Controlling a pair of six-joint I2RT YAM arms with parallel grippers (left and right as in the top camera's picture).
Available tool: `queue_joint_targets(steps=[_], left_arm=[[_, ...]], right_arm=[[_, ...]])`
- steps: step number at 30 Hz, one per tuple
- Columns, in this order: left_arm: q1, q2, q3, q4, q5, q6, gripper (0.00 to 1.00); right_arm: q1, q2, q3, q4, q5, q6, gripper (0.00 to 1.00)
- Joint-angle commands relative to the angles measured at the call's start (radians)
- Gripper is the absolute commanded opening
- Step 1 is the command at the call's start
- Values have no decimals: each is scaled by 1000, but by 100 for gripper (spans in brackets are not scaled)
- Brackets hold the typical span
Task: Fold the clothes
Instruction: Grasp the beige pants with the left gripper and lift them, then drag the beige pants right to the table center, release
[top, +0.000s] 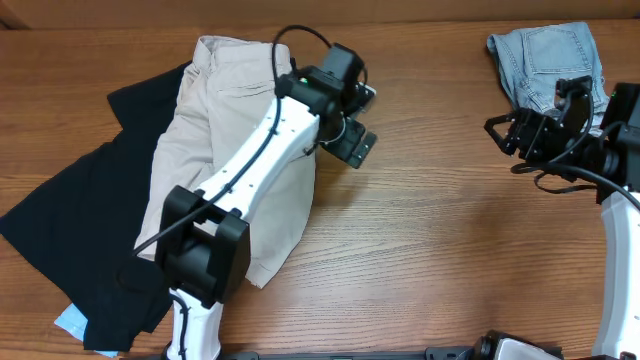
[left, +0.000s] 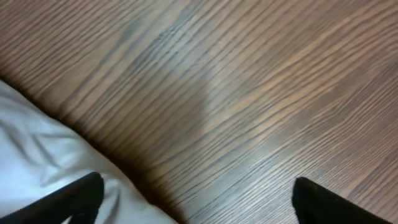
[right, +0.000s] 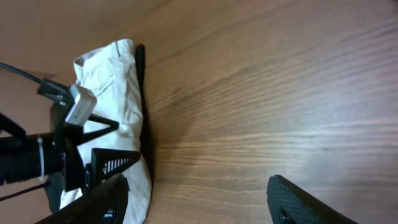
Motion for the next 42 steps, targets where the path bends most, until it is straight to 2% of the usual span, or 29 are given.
queue_joint_targets(steps=[1,7,10,13,17,21,28,33,42], left_arm=[[50,-34,95,-45,-97,-11,100],[233,-34,225,-177,-92,-37,100],[355,-29,219,-198,-78,-40,100],[439,-13,189,-184,10,-10,100],[501,45,164,-193,42,-5,100],[519,115,164,-192,47,-33,99],[519,217,164,-192,48,-79,86],[517,225,167,-179,64,-86,75],[473,222,222,-220,82,-85,65]], right_arm=[[2,-13,26,-12,-5,-5,75],[48,-13,26,-11,46,-8,75],[93,-10,26,-11,97,-7,75],[139,-3,26,-6,140,-7,75],[183,19,26,7,153,1,75],[189,36,26,4,153,0,75],[188,37,26,4,154,0,75],[188,37,26,8,154,0,75],[188,37,26,16,154,0,75]])
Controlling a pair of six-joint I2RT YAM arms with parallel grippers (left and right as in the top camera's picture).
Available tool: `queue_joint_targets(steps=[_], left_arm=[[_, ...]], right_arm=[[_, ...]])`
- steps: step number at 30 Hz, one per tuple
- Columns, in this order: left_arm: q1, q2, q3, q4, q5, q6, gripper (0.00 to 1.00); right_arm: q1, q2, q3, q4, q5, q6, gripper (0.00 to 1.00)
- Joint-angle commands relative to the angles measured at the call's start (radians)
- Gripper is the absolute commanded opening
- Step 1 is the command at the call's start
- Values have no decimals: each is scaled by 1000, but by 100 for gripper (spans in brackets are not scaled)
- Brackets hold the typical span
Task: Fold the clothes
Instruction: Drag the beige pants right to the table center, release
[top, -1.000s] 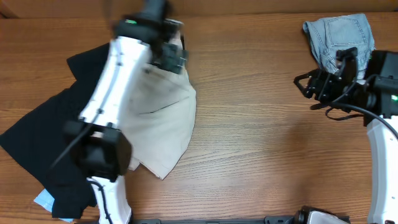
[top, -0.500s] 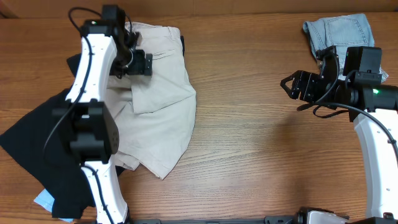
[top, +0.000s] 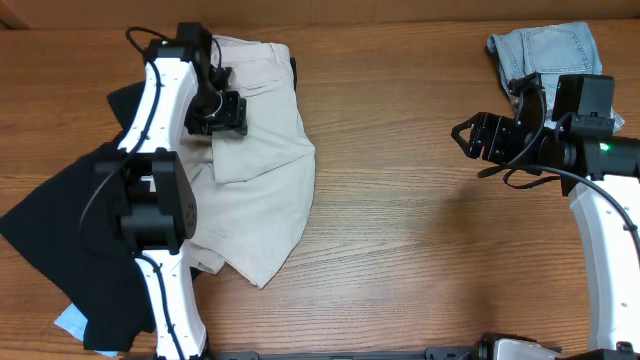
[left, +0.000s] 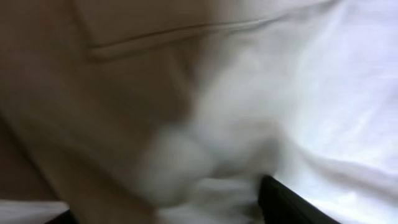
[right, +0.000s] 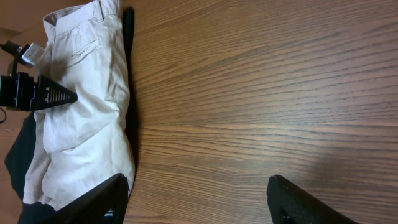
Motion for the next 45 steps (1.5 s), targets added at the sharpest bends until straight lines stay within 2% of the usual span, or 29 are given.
queue_joint_targets(steps=[1,4,6,9,14,20,24,30,37,38,39,41,42,43,45], left_arm=[[-36,-5,50,-8,28,-6,65],[-56,-5,74,-19,31,-6,58],[-73,-5,96,-33,30,-6,49],[-98,-5,138,-60,30,-6,35],[-146,-5,230,-119,31,-6,5],[-253,-5,270,-136,87,-6,4],[-369,-3,270,-99,101,-10,4],[-565,-3,270,21,117,-29,4],[-647,-3,292,108,121,-37,4],[-646,-3,310,107,121,-36,5],[-639,-3,354,98,120,-36,27],[-620,-3,407,76,117,-31,59],[-609,-3,429,64,113,-26,83],[-595,-3,448,50,107,-19,100],[-554,-3,486,3,77,-7,100]], right_arm=[[4,-1,26,6,4,0,75],[4,-1,26,6,5,0,75],[4,-1,26,6,13,0,75],[4,-1,26,6,27,0,75],[4,-1,26,6,27,0,75],[4,-1,26,7,27,0,74],[-12,-1,26,10,29,1,68],[-131,-4,26,2,14,36,67],[-246,-3,26,-25,-8,42,68],[-252,-3,26,-26,-8,42,68],[-254,-3,26,-25,-8,42,69],[-254,-3,26,-24,-8,42,72],[-254,-3,26,-25,-8,42,72],[-254,-3,26,-26,-8,42,73],[-254,-3,26,-30,-8,42,76]])
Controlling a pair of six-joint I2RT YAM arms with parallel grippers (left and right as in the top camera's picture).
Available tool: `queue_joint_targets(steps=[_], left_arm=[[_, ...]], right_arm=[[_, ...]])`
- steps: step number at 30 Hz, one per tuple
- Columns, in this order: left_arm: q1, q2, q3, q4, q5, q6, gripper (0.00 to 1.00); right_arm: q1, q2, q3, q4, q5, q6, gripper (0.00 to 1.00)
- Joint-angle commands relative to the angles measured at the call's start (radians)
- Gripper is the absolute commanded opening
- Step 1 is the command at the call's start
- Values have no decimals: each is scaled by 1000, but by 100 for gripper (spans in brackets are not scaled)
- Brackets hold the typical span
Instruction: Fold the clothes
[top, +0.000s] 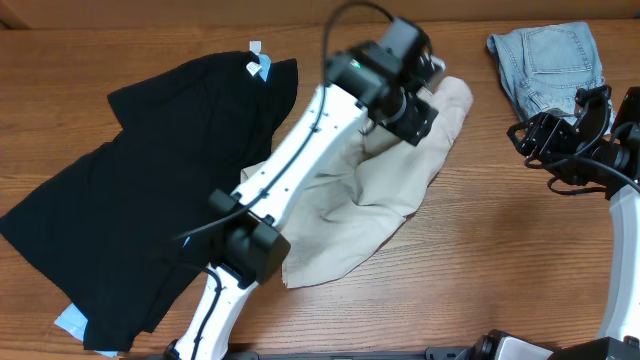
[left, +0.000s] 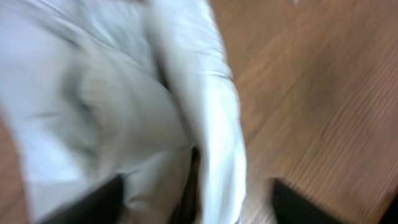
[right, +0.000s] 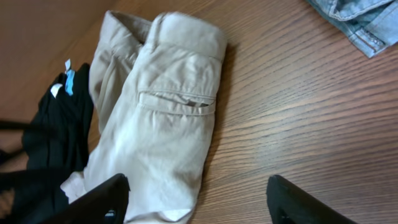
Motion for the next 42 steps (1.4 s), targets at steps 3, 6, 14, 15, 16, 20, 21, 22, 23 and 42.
queue_joint_targets(steps=[3,6,14,15,16,20,21,22,23,42], left_arm=[[149,-8,95,-127,-107,21,100],[246,-2,90,-231,-220,35,100],[472,17,-68,-279,-329,45,100],[488,17,-92,-275,-323,56,100],[504,17,-124,-261,-308,76,99],[536,17,-272,-172,-228,204,94],[536,17,-301,-152,-232,214,94],[536,17,-324,-133,-233,219,93],[534,17,-350,-111,-232,229,93],[538,18,-700,374,-467,245,96]], right_arm=[[-3,-3,26,-10,-12,0,76],[-3,-3,26,-14,-12,0,77],[-3,-2,26,-14,-12,0,80],[-2,-2,26,-14,-11,0,80],[-2,-2,26,-14,-8,0,80],[-3,-2,26,-14,22,0,82],[-3,-2,25,-14,22,0,82],[-3,-2,25,-14,22,0,82],[-3,-2,25,-14,22,0,82],[-2,-2,25,-32,22,0,82]])
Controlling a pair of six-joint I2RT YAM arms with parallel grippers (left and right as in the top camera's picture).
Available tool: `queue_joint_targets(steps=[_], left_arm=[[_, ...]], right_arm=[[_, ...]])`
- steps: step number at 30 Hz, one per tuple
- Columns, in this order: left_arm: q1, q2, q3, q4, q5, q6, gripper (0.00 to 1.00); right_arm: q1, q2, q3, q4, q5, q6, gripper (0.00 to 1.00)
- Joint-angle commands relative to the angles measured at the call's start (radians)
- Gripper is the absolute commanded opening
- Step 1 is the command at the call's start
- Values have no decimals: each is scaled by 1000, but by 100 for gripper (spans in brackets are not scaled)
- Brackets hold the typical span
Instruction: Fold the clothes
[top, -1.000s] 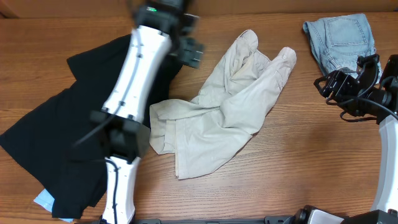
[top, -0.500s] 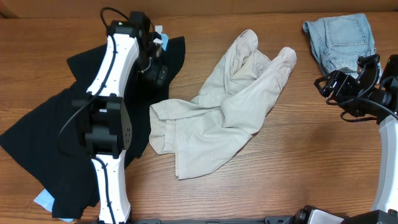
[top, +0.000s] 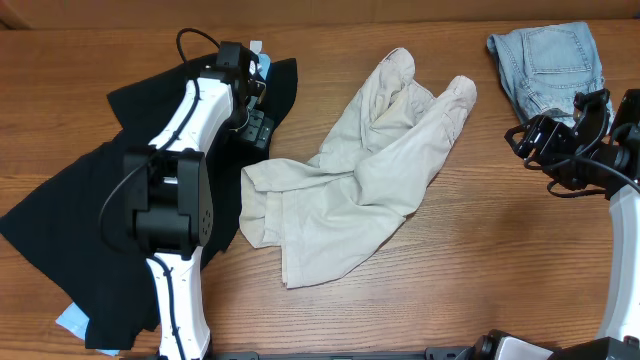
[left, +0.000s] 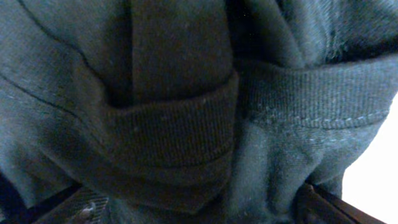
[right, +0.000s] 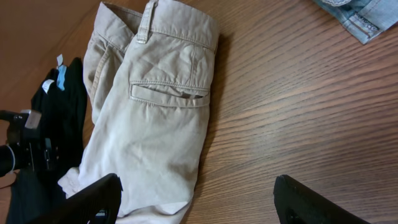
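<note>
Crumpled beige trousers (top: 370, 170) lie in the middle of the table, waistband toward the far right; the right wrist view shows their back pocket (right: 168, 93). A black shirt (top: 90, 210) is spread at the left. My left gripper (top: 257, 128) is down on the shirt's right edge, jaws open; dark ribbed fabric (left: 186, 124) fills its view between the fingertips (left: 81, 208). My right gripper (top: 528, 150) hovers open above bare wood at the right, its fingers (right: 93, 199) wide apart.
Folded light-blue jeans (top: 550, 55) rest at the far right corner, just behind my right gripper. A light-blue tag (top: 260, 65) shows at the shirt's collar. Bare wooden table (top: 470, 260) stretches between the trousers and the right arm.
The left gripper has let go of the beige trousers, which now lie loose mid-table, and it has moved left onto the black shirt. My right arm has barely shifted.
At first the trousers lay on the black shirt at the left, with my left gripper open beside them. Then it was at their upper left part. Then they were in the table's middle under that gripper. Now they rest there free and the shirt is uncovered.
</note>
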Motion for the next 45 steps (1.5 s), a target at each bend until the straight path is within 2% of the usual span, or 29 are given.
queue_joint_targets(steps=[1,9,21,31,34,37,41,45], left_arm=[[21,42,-64,111,-132,25,96],[153,42,-85,279,-178,28,100],[426,42,-85,460,-148,147,99],[478,41,-69,582,-116,146,100],[466,31,-13,510,-114,93,100],[452,13,87,367,-63,21,100],[429,-24,290,84,125,-38,100],[399,-45,436,-105,342,-47,100]], right_arm=[[-3,-2,25,1,3,-3,82],[-3,-2,25,-6,3,-3,82],[-3,-2,25,-5,3,-3,82],[-3,-2,25,14,3,-2,82],[-3,-2,26,26,3,-3,82],[-3,-3,26,54,2,-3,79],[-2,-4,32,81,-41,-3,78],[-1,-25,42,71,-74,-2,75]])
